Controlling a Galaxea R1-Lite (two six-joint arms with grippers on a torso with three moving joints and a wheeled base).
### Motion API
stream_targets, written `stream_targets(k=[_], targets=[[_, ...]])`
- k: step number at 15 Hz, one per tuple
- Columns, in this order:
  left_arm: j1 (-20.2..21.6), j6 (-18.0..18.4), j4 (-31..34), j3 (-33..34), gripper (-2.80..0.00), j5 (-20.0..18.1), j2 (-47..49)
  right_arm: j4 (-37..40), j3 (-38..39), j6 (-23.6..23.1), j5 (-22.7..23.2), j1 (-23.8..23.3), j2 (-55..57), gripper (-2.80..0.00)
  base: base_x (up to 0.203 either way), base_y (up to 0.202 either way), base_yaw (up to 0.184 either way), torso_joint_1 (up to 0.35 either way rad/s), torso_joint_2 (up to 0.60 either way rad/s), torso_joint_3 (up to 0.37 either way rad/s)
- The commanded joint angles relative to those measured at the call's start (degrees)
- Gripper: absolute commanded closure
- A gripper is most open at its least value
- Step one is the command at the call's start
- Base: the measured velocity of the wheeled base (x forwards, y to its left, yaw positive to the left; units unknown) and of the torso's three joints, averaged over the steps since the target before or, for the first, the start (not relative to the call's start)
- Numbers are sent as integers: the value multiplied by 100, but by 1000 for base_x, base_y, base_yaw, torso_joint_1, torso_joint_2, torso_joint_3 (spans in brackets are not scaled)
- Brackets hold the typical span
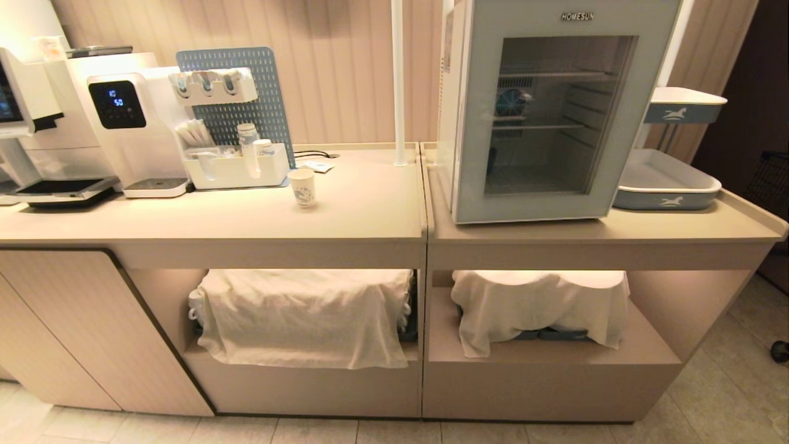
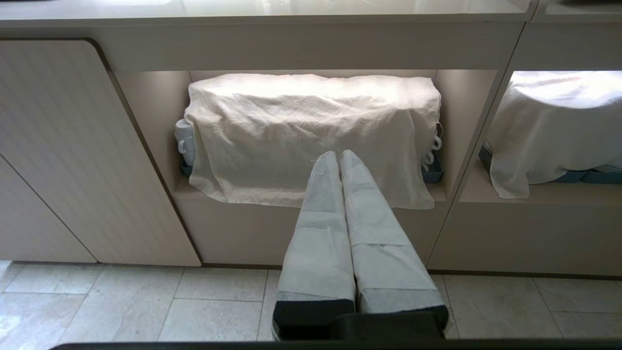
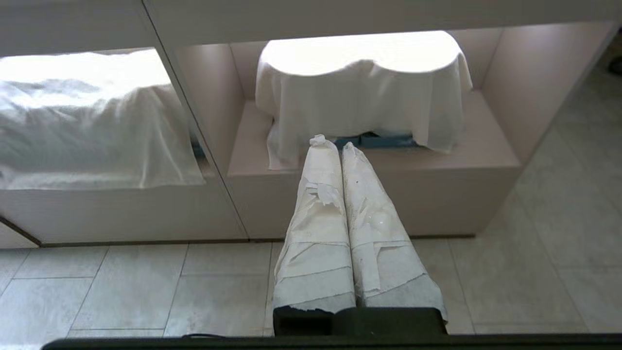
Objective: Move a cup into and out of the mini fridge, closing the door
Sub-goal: Open the freezer door
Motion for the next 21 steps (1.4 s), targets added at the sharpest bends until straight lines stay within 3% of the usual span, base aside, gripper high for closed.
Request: stream_targets(k=[1,6,21], targets=[[2,3,-1,9,0,0,-2,53,30,-41,9,43,-507,0,0,0,0,0,0,0],[2,0,-1,1,0,0,-2,153,33,-374,115,59,-1011,0,0,0,0,0,0,0],[2,3,-1,3,0,0,-2,146,33,-243,73,58,-1010,0,0,0,0,0,0,0]])
